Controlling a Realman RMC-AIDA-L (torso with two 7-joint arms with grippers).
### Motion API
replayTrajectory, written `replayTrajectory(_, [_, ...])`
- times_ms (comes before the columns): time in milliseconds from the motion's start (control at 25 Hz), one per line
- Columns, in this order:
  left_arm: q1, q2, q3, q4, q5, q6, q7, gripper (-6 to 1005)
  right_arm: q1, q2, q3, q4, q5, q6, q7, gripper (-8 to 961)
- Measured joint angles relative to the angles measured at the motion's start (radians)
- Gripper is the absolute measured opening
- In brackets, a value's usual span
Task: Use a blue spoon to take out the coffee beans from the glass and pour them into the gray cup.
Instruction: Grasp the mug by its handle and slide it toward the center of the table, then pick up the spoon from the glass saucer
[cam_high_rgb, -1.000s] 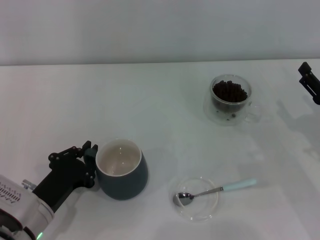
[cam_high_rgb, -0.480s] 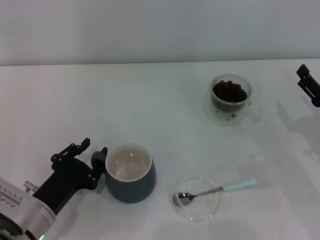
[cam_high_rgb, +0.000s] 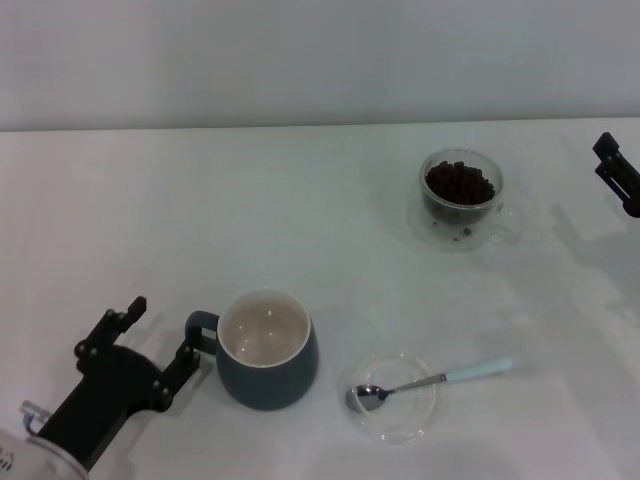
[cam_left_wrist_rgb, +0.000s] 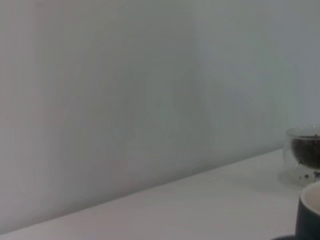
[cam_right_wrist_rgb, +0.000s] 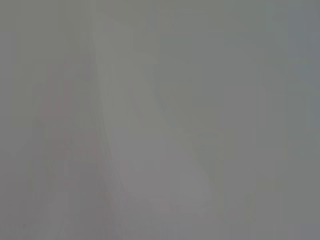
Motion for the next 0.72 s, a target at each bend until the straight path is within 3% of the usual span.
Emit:
replayTrajectory(200, [0.044, 0.001, 0.0, 0.002, 0.004, 0.027, 0.031, 727, 0.0, 0.0, -0.011, 0.0, 0.0, 0.0, 0.0, 870])
replayTrajectory(480, [0.123, 0.001, 0.0, 0.001, -0.01, 0.135, 0.04, 724, -0.009, 0.0, -0.011, 0.004, 0.0, -0.007, 0.028, 870])
replayTrajectory(720, [0.198, 0.001, -0.002, 0.003, -0.158, 0.278, 0.026, 719, -0.043, -0.009, -0.02, 0.004, 0.0, -0.042, 0.143, 870])
